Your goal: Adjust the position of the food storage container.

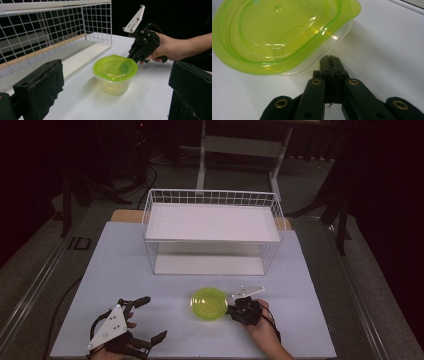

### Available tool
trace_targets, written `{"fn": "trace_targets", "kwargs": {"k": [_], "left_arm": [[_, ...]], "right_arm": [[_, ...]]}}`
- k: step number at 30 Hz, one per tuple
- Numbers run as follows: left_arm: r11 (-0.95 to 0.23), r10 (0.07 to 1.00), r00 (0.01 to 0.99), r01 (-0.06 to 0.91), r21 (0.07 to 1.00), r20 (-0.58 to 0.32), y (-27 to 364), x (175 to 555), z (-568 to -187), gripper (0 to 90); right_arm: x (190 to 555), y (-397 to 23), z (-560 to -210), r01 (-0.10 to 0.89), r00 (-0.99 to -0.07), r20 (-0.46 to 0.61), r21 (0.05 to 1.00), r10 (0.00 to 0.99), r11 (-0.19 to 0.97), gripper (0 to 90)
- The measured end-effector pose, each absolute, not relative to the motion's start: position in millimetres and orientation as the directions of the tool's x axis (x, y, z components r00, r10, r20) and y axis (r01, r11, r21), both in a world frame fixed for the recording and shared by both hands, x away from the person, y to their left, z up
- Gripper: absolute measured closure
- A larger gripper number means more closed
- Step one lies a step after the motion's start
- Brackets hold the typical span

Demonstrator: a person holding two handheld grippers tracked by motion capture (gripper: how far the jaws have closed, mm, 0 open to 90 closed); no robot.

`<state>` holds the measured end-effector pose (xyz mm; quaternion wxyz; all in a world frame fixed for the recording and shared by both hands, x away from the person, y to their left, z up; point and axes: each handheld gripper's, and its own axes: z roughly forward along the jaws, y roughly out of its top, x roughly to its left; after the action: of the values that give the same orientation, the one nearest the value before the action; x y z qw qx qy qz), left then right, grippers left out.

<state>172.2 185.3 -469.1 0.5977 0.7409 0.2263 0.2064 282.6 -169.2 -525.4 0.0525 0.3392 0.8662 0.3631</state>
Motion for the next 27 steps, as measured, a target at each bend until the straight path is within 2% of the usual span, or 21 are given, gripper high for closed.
{"fn": "trace_targets", "kwargs": {"k": [10, 18, 22, 23, 25, 27], "left_arm": [[-0.194, 0.580, 0.813, 0.084, 0.977, 0.045, 184, 172, -469, 0.6], [-0.201, 0.579, 0.814, 0.086, 0.976, 0.048, 181, 172, -470, 0.6], [-0.204, 0.578, 0.815, 0.089, 0.975, 0.046, 178, 172, -469, 0.6], [-0.204, 0.578, 0.815, 0.089, 0.975, 0.046, 178, 172, -469, 0.6], [-0.216, 0.570, 0.820, 0.093, 0.972, 0.048, 175, 172, -470, 0.6], [-0.216, 0.568, 0.822, 0.093, 0.972, 0.048, 174, 172, -471, 0.6]], "right_arm": [[280, -181, -520, 0.545, -0.752, 0.135, 0.677, 0.645, 0.494, 89.9], [260, -206, -496, 0.501, -0.753, 0.100, 0.729, 0.650, 0.467, 78.1], [249, -214, -484, 0.480, -0.756, 0.098, 0.755, 0.647, 0.447, 66.1], [246, -215, -481, 0.473, -0.756, 0.091, 0.761, 0.648, 0.445, 58.9], [240, -216, -475, 0.448, -0.754, 0.066, 0.779, 0.653, 0.439, 51.3], [236, -216, -469, 0.426, -0.755, 0.049, 0.795, 0.654, 0.432, 34.9]]}}
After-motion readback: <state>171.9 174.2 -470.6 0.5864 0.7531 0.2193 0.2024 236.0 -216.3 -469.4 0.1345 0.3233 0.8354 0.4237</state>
